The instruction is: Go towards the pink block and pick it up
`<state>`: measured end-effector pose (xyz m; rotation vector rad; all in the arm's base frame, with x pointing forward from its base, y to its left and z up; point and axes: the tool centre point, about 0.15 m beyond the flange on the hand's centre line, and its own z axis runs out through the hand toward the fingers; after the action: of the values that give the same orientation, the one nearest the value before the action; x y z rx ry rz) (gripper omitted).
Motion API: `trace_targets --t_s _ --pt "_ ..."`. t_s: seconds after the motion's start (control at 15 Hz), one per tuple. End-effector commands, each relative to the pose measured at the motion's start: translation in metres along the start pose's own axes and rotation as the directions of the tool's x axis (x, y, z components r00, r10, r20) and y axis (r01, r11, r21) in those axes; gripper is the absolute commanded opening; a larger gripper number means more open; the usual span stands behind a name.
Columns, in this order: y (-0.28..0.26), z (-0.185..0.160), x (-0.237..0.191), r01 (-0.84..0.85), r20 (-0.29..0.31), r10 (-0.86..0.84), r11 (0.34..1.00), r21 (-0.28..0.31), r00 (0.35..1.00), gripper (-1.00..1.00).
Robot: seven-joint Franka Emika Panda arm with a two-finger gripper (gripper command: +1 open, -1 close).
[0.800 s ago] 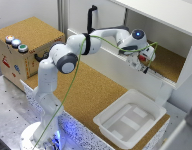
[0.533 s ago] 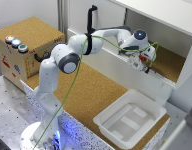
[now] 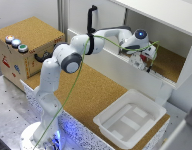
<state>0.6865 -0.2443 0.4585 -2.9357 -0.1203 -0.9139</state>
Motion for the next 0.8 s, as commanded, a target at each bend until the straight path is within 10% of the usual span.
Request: trace_targets --t_s 0.0,0.73 --pt "-0.004 -0.003 0.008 0.010 0.033 -0.009 0.999 -0.032 0.999 -1.00" --pt "-0.017 -0.107 -0.033 -0.056 -0.103 0.044 0.991 -0.120 0.994 -1.00"
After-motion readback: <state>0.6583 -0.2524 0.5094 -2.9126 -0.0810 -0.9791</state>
